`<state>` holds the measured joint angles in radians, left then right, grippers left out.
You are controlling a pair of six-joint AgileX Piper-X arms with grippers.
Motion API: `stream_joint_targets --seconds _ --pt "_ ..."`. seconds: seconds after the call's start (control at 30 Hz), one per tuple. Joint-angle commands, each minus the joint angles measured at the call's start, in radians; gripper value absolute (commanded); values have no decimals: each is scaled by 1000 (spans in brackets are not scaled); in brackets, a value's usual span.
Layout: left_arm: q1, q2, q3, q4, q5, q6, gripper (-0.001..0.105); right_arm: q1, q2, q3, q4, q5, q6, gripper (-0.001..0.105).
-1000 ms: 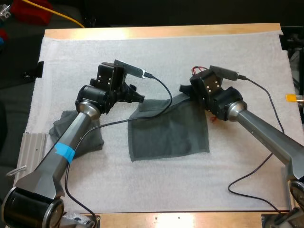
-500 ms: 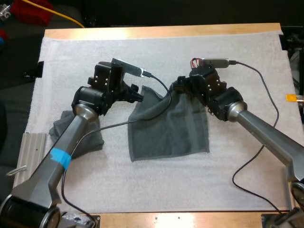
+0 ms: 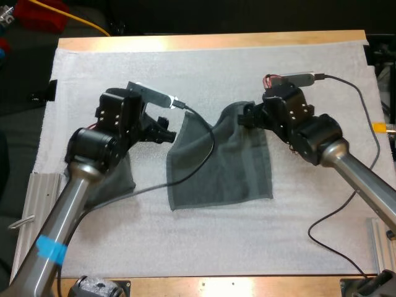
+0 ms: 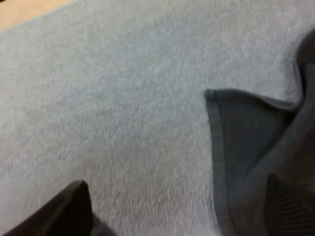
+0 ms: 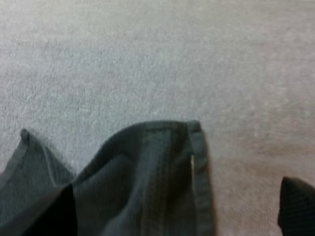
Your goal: Pick towel from pile, fold and stack
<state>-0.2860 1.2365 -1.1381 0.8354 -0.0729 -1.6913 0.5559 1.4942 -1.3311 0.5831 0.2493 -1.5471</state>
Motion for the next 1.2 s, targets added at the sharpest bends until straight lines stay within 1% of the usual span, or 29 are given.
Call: stream_joint_targets --seconds 0.0,0.13,0.23,0.33,0.4,0.63,0.83,0.97,1.1,1.17 --pt "-1 -27 -2 28 11 -9 69 -4 -22 -4 37 -7 -11 79" --pt "-1 -108 -2 88 71 -32 69 -4 -82 -4 157 -7 -34 79" --pt "-1 -165 -2 120 122 -67 69 -4 -121 -4 220 -7 -64 79" --pt "-1 -223 -2 159 159 -93 69 -4 -163 -4 266 -7 -71 79" --pt "-1 -256 -2 175 173 -102 69 -4 -189 -4 295 -9 -71 79" --pt "-1 -367 -2 299 226 -108 69 -4 -282 -4 426 -44 -59 79" --pt "-1 -425 -2 390 234 -113 69 -4 -353 -4 526 -105 -44 79" --pt "-1 -457 -1 437 234 -116 69 -4 -403 2 575 -107 -33 79" --pt "-1 -484 1 475 237 -117 69 -4 -467 53 576 -143 -17 79" --pt "-1 -492 1 504 259 -117 69 -4 -507 99 575 -156 9 79"
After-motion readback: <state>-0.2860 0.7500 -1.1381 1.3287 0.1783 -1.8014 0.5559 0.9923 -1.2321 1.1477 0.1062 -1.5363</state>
